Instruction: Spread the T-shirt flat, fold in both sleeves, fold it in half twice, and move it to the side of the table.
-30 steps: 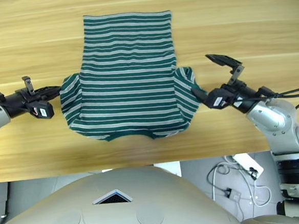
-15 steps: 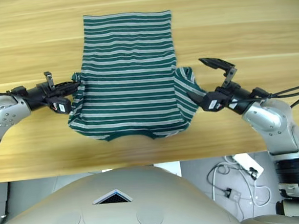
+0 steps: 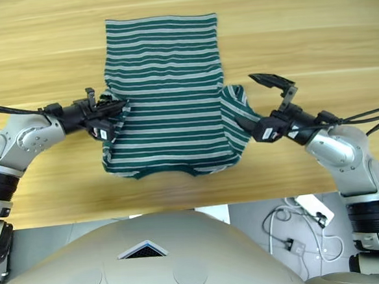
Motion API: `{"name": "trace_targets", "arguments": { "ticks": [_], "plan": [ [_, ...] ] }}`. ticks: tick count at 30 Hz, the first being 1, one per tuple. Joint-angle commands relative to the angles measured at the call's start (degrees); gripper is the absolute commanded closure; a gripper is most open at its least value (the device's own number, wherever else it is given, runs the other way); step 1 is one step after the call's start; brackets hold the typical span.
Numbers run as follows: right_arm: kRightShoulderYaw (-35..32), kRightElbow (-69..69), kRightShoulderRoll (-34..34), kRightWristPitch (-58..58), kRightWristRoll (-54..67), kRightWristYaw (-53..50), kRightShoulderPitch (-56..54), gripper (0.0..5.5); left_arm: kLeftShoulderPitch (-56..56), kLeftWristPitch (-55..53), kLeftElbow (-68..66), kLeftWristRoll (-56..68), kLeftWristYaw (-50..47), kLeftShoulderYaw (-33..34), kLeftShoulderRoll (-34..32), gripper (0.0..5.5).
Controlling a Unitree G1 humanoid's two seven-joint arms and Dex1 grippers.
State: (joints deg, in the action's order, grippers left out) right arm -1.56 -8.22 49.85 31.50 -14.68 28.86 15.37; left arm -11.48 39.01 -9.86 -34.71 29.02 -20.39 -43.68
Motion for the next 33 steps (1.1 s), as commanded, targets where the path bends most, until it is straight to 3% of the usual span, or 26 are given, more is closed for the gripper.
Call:
{"name": "trace_targets", "arguments": {
  "ticks": [1, 3, 14, 21, 33],
  "plan": [
    [0.4, -0.8, -0.7, -0.3, -0.4, 0.4, 0.0, 0.10, -1.8, -2.2, 0.0, -0.5, 1.0, -0.6, 1.0, 5.48],
    [0.4, -1.1, -0.8, -0.4, -0.4, 0.5, 0.0, 0.10, -1.5, -2.2, 0.0, 0.0, 1.8, -1.2, 1.1, 5.48],
    [-1.6, -3.2, -1.1, -1.8, -0.3, 0.4, 1.3, 0.10, -1.4, -2.0, -1.6, 1.4, 2.4, -2.0, 1.7, 3.73],
    [-8.1, 5.5, 3.7, -11.5, -18.2, -7.3, 1.9, 0.10, -2.4, -2.8, -1.5, 2.9, -0.4, -0.2, 3.5, 2.62],
    [2.5, 4.0, 4.1, -7.4, -17.5, -2.1, 6.0, 0.10, -1.2, -1.8, -0.8, 2.9, -1.6, 0.0, 2.9, 2.62]
  ]
}}
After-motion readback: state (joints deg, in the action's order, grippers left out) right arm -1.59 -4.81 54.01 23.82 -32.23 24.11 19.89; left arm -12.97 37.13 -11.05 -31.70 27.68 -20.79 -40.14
